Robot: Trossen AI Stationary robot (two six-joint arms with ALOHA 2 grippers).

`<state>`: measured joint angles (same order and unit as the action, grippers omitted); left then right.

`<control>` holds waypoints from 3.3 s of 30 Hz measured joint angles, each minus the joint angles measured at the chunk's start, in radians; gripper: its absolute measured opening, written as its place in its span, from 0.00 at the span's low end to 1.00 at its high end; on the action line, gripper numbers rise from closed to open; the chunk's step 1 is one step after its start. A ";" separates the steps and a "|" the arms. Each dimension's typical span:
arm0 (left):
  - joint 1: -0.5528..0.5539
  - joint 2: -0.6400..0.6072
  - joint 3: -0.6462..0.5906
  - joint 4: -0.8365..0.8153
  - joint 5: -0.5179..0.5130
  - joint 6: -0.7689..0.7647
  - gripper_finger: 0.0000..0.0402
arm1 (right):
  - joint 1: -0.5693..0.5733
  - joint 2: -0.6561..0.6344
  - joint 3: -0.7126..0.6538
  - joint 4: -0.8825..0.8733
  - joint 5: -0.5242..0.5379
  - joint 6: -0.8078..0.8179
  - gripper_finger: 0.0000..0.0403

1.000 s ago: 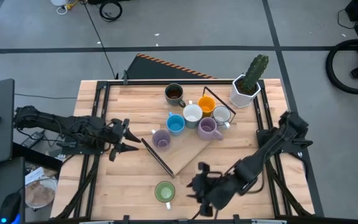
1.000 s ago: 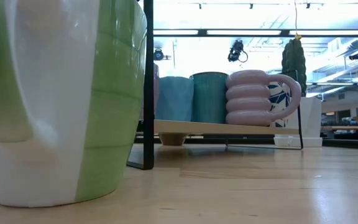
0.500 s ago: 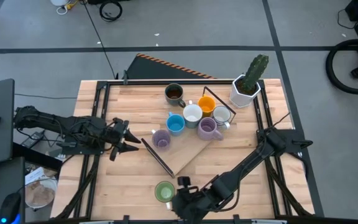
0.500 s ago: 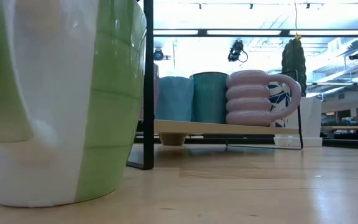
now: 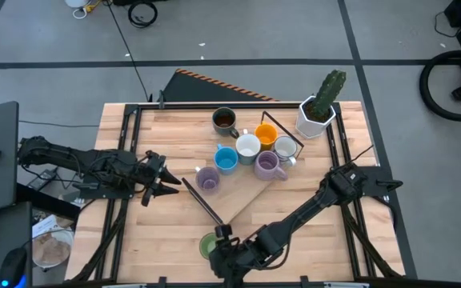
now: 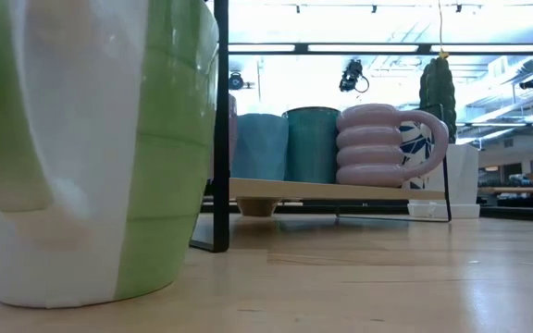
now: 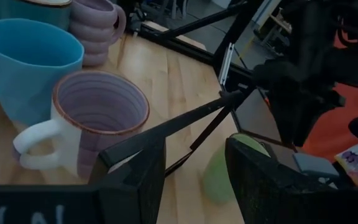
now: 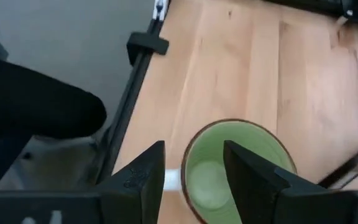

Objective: Place coffee mugs
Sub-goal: Put the green mug on the shelf

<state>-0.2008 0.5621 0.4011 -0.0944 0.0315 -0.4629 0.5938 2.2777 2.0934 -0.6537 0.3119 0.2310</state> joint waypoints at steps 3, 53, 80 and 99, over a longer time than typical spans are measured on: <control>0.000 0.000 0.000 -0.013 0.000 0.000 0.43 | -0.006 0.013 0.000 0.041 -0.030 -0.004 0.45; 0.000 0.000 0.001 -0.054 0.000 -0.026 0.43 | -0.033 0.081 0.019 -0.147 -0.049 -0.033 0.44; 0.000 0.000 0.001 -0.061 0.000 -0.047 0.43 | -0.031 0.073 0.093 -0.144 0.004 -0.024 0.43; 0.000 0.000 0.001 -0.069 0.000 -0.051 0.43 | -0.037 0.124 0.125 -0.072 0.042 -0.105 0.42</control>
<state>-0.2005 0.5625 0.4019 -0.1636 0.0312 -0.5137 0.5564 2.4018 2.2185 -0.7254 0.3542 0.1265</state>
